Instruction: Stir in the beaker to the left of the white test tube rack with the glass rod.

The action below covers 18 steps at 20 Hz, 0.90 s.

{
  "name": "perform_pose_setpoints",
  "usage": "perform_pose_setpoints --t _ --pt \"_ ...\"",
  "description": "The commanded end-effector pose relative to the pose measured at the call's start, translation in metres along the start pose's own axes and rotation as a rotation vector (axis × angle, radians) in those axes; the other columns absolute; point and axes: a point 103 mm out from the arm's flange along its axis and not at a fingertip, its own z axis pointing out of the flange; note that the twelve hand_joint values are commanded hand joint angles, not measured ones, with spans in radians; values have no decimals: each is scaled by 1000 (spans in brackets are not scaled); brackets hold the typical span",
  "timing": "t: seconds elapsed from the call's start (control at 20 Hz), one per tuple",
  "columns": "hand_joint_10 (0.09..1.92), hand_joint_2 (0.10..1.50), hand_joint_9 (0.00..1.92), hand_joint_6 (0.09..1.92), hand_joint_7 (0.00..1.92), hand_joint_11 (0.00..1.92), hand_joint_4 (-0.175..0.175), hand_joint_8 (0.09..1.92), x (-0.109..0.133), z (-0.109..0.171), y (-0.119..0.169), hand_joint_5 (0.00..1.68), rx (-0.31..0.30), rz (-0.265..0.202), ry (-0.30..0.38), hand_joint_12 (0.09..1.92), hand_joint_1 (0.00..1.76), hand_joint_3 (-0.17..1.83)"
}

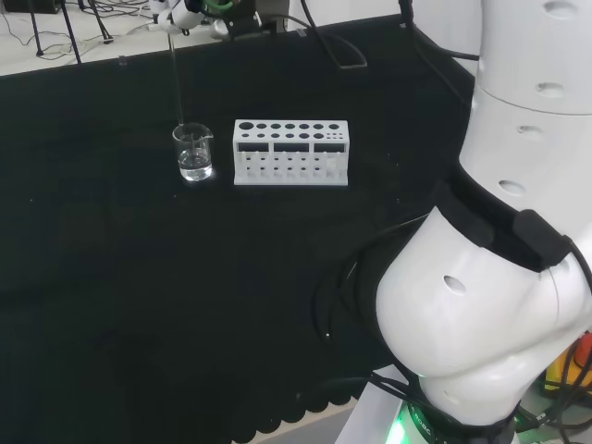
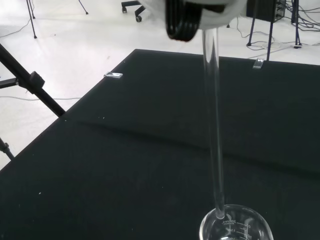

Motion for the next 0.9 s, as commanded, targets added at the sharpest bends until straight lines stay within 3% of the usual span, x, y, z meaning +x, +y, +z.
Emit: perform_pose_setpoints --t 0.05,0.9 --pt "952 860 1668 707 1093 1353 -175 1219 -6 19 7 1036 20 2 8 1016 1293 463" --pt "951 861 1669 705 1095 1352 -175 1214 -20 80 12 1037 123 26 10 1019 1293 459"
